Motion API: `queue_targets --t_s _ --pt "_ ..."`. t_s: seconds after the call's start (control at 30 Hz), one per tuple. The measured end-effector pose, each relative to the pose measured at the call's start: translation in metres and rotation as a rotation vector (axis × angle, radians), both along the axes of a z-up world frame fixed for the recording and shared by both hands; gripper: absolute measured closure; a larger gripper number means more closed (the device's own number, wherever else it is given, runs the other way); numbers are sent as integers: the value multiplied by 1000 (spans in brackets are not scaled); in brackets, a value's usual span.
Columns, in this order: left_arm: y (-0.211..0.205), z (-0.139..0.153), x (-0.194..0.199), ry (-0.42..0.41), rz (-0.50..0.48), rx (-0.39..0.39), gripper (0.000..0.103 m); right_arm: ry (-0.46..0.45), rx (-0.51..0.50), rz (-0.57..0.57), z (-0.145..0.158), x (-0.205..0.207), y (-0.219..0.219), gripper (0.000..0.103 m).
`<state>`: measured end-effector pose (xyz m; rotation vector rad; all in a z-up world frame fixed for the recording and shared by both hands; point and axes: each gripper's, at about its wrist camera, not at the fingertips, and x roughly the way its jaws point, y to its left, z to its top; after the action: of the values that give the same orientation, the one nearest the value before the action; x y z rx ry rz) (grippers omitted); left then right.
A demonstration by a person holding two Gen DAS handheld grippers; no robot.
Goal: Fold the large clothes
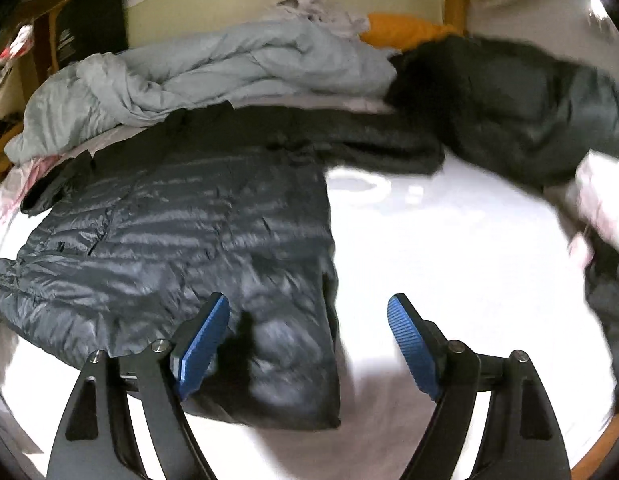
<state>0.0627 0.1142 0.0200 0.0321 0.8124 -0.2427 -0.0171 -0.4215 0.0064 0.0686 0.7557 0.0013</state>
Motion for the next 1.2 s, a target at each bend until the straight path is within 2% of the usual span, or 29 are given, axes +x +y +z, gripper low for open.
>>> queue_targets --t_s 0.03,0.07,0.1,0.13,0.2,0.3,0.4,0.47,0.53,0.57,0.63,0.67,0.7,0.8,0.9,0.97,1.03,1.07,1.2 --pt "1 -4 1 23 -17 -28 52 10 29 13 -4 0 -1 20" --pt "1 -8 4 48 -30 -49 69 20 58 32 -7 1 -1 20" --pt "0 -10 5 52 -26 -47 97 34 81 56 -10 2 2 23" --pt "-2 -10 6 39 -16 -26 103 45 90 77 -12 5 6 31" --pt "-4 -7 9 4 -12 -1 103 60 56 105 -16 8 18 96" --pt "-4 8 13 -85 -3 6 103 -20 -45 82 -8 6 31 98" --pt "-2 31 25 -150 15 52 103 -114 -64 39 14 3 32 99" --pt "6 39 37 -129 19 51 103 -151 -77 10 25 4 32 99" --pt "18 41 45 -81 31 26 101 -143 -111 -1 27 11 36 99" --pt "25 40 46 -61 46 -5 94 -127 -129 -3 24 15 38 99" --pt "35 33 44 -14 67 -76 38 -88 -155 -6 15 22 41 99" --pt "38 30 41 -11 70 -99 33 -62 -178 -5 8 27 44 99" --pt "39 27 37 2 64 -109 33 -49 -187 -5 5 28 43 99" --pt "35 16 30 62 12 -113 33 -20 -196 -1 -5 31 43 99" --pt "36 3 27 97 10 -134 36 -13 -196 -2 -8 30 43 99" --pt "34 -5 32 123 25 -110 50 -17 -199 -3 -8 28 45 99" --pt "33 -14 37 135 39 -74 91 -23 -199 -6 -7 27 45 99" --pt "32 -17 40 135 38 -59 99 -25 -196 -8 -7 26 45 99" --pt "28 -7 39 43 49 -28 102 -53 -186 -5 -2 19 45 99"
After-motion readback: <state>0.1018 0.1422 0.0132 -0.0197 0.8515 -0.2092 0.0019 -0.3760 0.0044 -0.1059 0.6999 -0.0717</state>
